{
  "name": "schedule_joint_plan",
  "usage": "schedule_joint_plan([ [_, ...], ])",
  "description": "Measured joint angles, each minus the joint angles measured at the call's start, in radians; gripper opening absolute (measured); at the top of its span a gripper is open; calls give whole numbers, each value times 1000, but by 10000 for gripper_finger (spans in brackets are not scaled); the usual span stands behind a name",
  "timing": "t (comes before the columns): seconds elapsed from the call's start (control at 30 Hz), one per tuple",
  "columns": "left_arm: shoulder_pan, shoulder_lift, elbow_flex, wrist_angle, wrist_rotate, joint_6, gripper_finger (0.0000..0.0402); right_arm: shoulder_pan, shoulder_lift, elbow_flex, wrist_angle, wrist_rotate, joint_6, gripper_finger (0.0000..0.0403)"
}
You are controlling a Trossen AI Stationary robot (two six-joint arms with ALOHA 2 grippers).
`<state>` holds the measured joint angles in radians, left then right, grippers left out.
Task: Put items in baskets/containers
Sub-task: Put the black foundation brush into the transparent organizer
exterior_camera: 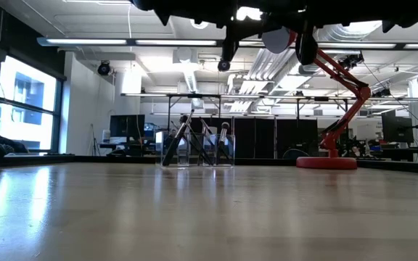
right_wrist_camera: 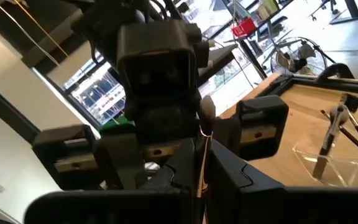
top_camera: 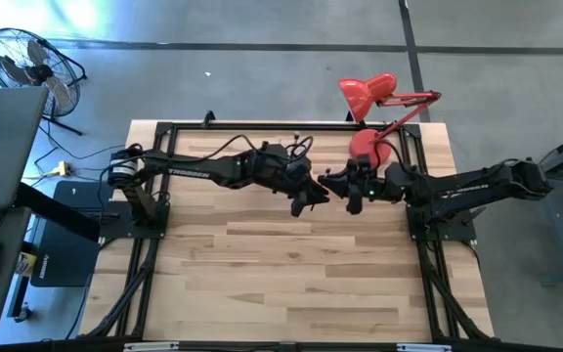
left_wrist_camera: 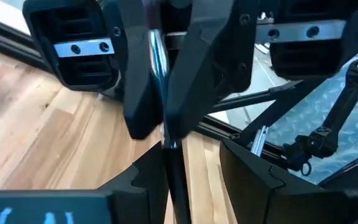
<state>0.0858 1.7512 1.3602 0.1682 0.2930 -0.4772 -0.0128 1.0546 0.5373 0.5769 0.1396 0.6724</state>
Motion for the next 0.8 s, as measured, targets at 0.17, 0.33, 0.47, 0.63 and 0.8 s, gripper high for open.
schedule_joint_plan([
  [0.17, 8, 0, 0, -4, 4, -53, 136, 0, 0, 0, -9, -2, -8, 18],
  [0.33, 21, 0, -1, -5, -9, -58, 136, 0, 0, 0, -14, -20, -10, 18],
  [0.47, 19, 0, -1, -5, -36, -53, 135, 0, 0, 0, -13, -20, -11, 21],
  [0.63, 19, 0, -1, -6, -33, -51, 107, 0, 0, 0, -13, -20, -11, 22],
  [0.8, 19, 0, -1, -4, -35, -51, 36, 0, 0, 0, -14, -19, -18, 22],
])
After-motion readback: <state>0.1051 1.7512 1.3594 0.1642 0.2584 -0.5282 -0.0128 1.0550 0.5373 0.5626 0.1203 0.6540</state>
